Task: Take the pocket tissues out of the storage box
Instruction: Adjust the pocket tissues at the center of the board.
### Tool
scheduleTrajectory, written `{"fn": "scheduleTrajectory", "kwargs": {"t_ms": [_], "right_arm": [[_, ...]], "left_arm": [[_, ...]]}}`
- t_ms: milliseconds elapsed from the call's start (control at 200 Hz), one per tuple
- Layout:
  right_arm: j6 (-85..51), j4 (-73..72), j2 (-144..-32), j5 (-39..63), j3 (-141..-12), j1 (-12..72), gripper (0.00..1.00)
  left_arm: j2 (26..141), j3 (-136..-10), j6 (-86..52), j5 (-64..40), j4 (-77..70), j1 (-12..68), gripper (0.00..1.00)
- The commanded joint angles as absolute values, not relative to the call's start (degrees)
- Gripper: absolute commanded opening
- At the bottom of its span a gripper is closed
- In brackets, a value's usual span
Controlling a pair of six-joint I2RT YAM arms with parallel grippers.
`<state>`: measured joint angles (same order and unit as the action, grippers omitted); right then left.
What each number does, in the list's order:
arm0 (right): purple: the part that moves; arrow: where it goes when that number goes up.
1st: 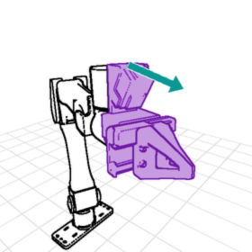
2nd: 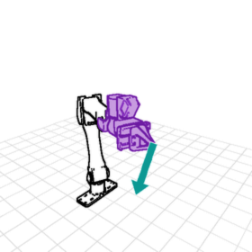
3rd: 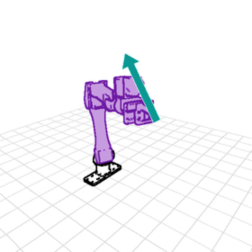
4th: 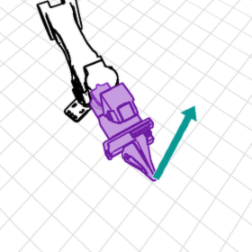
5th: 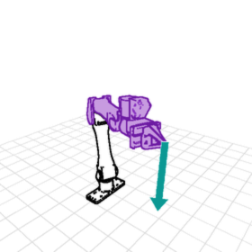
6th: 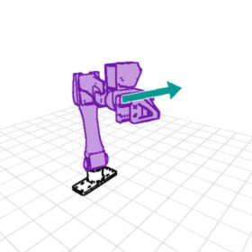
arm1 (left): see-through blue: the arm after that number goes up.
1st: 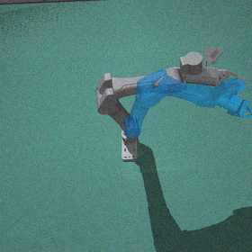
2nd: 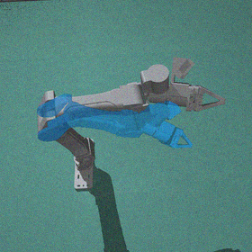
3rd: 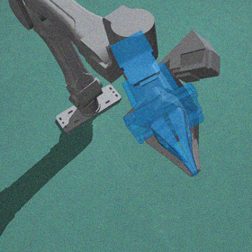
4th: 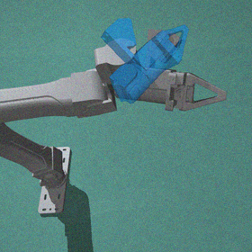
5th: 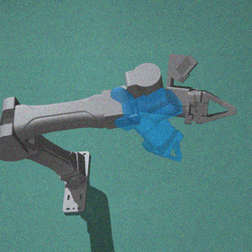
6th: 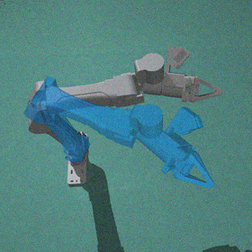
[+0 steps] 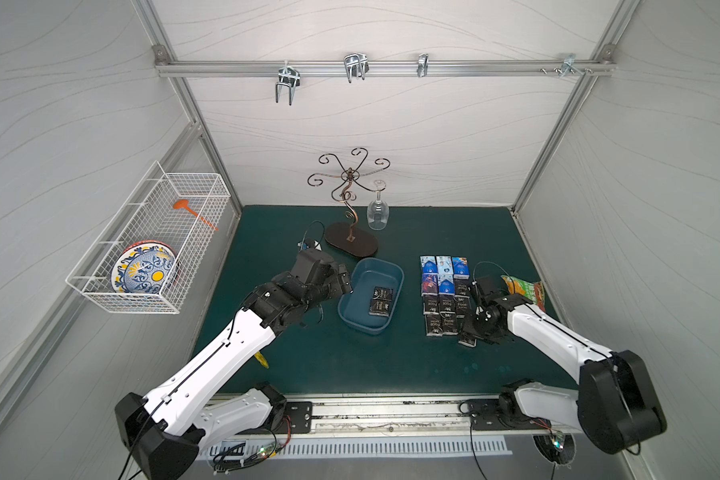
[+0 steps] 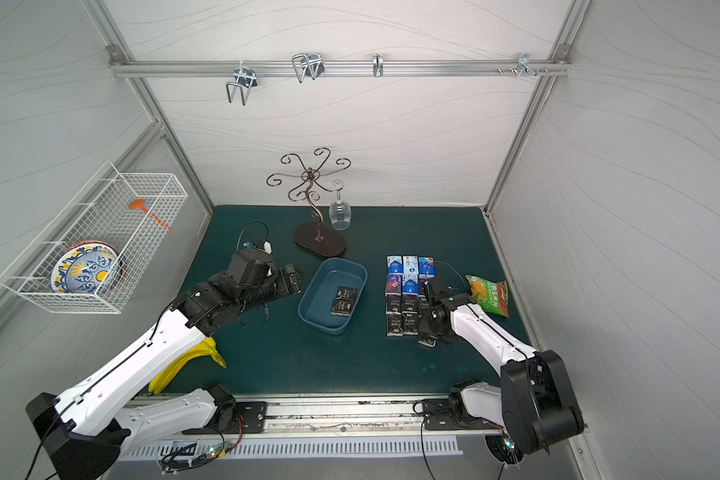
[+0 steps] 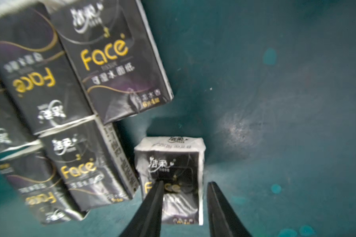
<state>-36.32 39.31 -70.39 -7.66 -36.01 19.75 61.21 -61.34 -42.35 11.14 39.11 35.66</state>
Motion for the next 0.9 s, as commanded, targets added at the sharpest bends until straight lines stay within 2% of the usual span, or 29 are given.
{"fn": "scheduleTrajectory", "kwargs": {"t_ms": [0, 90, 891], "right_arm": [[-37.23, 37.49, -70.7, -6.86, -34.51, 19.01, 0.33], [-36.25, 37.22, -71.05, -6.51, -34.45, 18.72, 0.3], [-29.24, 39.9, -75.33, -6.53, -40.06, 18.81, 0.36]], "left_arm": [[60.62, -62.4, -42.09, 12.02, 38.07, 35.86, 0.9], [60.79, -62.58, -42.09, 11.96, 37.97, 35.86, 0.9], [61.75, -63.63, -42.18, 12.55, 38.28, 36.1, 0.9]]}}
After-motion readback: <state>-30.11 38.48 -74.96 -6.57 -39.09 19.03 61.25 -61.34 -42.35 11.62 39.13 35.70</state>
